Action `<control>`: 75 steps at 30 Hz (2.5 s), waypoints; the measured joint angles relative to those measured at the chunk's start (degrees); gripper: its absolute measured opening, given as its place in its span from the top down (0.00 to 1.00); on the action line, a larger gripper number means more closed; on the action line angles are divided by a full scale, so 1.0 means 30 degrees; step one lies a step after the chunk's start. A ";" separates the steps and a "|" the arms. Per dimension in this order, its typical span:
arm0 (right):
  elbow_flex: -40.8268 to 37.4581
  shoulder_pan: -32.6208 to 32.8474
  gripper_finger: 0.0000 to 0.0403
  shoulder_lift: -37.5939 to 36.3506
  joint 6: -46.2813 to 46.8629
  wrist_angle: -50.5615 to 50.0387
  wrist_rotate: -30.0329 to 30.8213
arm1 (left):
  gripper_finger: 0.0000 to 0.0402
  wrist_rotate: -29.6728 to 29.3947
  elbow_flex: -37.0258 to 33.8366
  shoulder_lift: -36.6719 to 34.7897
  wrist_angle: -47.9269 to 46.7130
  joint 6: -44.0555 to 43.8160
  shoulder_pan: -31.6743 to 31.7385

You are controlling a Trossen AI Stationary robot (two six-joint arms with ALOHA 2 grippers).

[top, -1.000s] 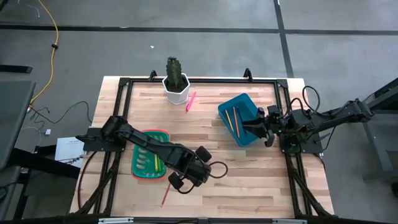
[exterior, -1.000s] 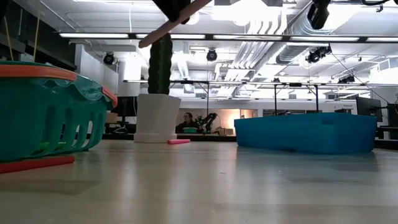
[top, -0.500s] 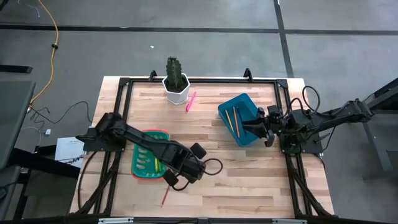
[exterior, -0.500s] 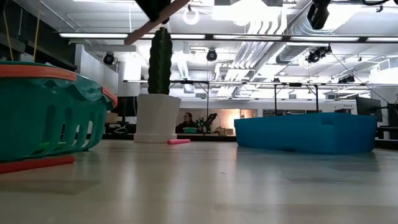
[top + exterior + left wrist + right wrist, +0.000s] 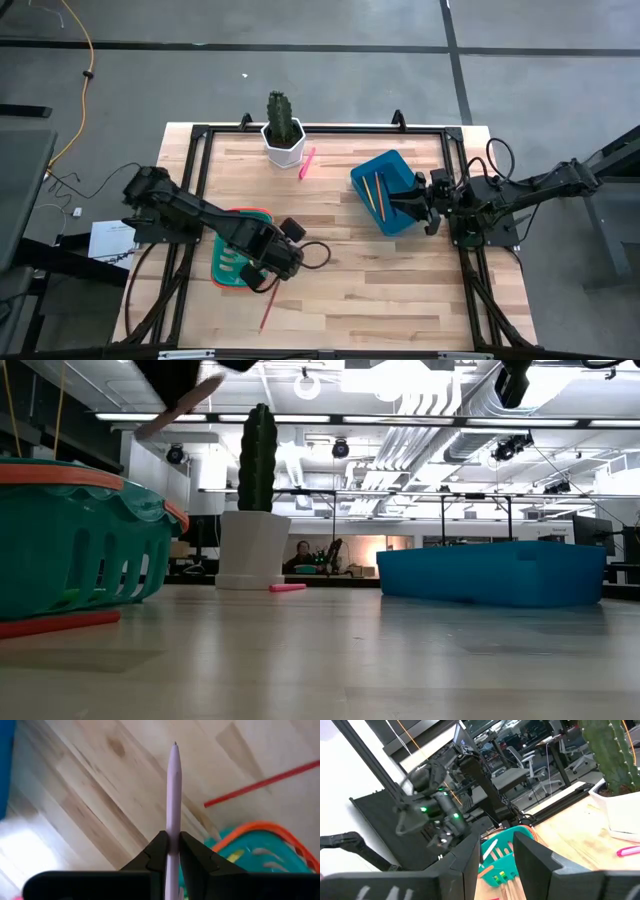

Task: Sort pens & pencils
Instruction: Put the light pink pen into the green basket, then adjust the green basket on the table

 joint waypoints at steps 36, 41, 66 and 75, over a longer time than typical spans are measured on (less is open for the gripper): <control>0.0007 -0.0004 0.73 0.0000 0.1216 0.0363 0.2331 | 0.82 0.2010 -1.0058 -0.8279 0.0175 0.0499 0.0015; 0.0007 -0.0007 0.73 0.0007 0.1224 0.0364 0.2477 | 0.73 0.1865 -1.0791 -0.8995 0.0131 0.0065 -0.0007; 0.0015 -0.0003 0.73 0.1993 0.3564 0.3181 0.1465 | 0.71 -0.5240 -1.1069 -1.5387 0.5803 -1.3208 -0.1691; 0.0015 0.0000 0.73 0.2193 0.4010 0.3392 0.0303 | 0.71 -0.7387 -1.1083 -1.5286 0.5050 -1.8597 -0.5382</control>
